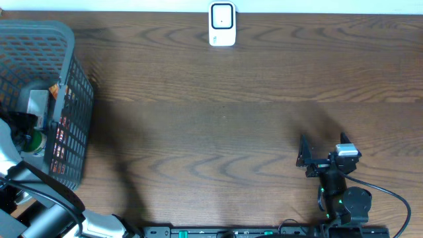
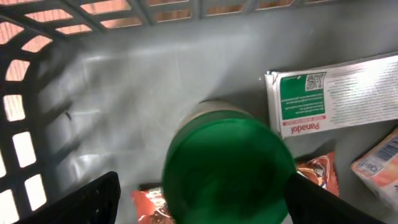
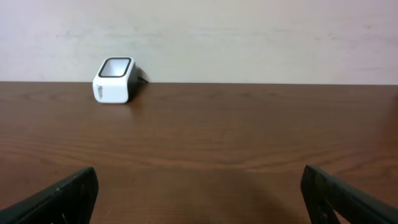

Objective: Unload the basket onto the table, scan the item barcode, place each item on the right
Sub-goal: 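Lower the left gripper into the basket and grasp the green container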

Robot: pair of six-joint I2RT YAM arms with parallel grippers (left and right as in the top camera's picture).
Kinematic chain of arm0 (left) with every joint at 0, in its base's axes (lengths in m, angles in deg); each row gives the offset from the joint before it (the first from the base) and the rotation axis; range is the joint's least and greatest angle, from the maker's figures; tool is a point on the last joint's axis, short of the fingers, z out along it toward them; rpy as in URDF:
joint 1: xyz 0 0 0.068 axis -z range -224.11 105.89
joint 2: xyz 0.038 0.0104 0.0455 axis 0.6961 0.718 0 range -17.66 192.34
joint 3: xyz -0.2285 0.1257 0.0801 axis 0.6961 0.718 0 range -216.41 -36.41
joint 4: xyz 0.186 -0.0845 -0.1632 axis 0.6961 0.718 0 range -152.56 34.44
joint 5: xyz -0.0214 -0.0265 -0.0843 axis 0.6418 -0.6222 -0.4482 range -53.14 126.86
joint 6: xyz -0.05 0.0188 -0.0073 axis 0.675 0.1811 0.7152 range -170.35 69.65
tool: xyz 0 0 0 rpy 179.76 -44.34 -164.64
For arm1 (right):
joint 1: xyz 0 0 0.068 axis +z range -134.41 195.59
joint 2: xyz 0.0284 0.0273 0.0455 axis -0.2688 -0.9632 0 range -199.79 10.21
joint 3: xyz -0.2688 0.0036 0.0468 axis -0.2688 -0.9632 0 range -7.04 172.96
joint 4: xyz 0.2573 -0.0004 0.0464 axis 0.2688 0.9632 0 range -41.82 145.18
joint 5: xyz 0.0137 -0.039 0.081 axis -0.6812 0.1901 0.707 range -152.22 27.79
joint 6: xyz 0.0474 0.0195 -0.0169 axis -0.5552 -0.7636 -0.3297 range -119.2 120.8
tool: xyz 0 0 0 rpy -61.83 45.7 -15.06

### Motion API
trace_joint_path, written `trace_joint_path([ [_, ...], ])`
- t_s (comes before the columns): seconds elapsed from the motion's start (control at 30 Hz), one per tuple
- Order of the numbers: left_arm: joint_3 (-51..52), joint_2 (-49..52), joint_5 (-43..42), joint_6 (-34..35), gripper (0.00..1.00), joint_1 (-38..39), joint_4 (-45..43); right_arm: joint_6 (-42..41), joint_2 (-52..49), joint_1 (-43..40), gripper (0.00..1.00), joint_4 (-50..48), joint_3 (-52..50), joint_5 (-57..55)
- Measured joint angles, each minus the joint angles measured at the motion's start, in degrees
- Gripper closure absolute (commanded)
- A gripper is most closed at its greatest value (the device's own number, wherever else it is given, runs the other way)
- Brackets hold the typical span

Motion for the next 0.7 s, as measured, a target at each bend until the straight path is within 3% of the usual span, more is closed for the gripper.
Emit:
trace_joint_path([
  [0.5,0.39,10.05,0.24,-0.04,0.14,-0.11,-0.66,0.00,0.00,0.00,0.01,0.00,0.00,0.00],
  [0.7,0.52,9.25,0.28,-0.04,0.14,-0.11,0.15,0.00,0.00,0.00,0.01,0.00,-0.02,0.00],
])
